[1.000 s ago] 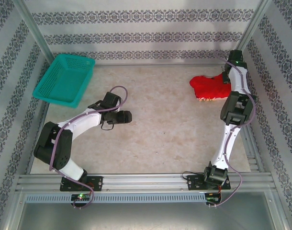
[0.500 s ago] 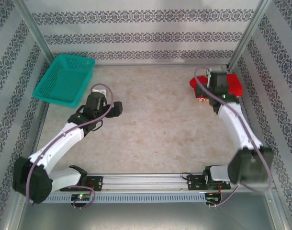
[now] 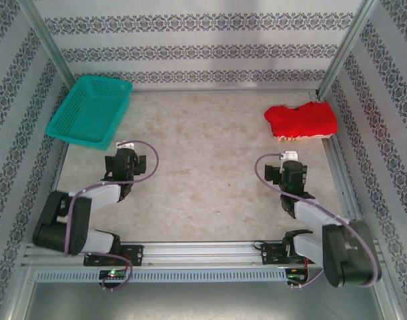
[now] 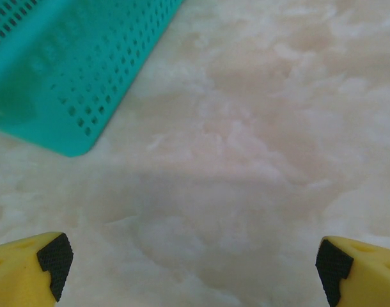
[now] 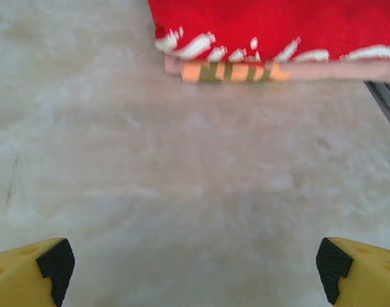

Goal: Fold the inside-out t-shirt

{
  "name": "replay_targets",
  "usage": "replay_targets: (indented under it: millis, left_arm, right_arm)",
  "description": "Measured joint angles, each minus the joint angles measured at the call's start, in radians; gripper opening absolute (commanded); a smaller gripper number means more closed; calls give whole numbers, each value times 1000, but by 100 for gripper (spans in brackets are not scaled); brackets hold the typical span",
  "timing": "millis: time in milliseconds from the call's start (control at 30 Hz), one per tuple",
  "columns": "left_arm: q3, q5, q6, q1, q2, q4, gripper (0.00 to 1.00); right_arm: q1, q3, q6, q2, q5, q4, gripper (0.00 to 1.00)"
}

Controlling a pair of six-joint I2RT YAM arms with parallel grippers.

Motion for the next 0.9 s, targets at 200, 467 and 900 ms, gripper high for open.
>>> replay_targets:
  millis: [200,467,900]
  left_arm:
    - [-43,129,8,114,121,287,100]
    - [-62,214,5,145,135,371,100]
    - [-62,232,5,145,135,383,100]
  right_arm:
    - [-1,62,-18,212,-45,268,98]
    - [-60,106,-9,356,-110,390,98]
    - [-66,122,-2,356,-150,407,98]
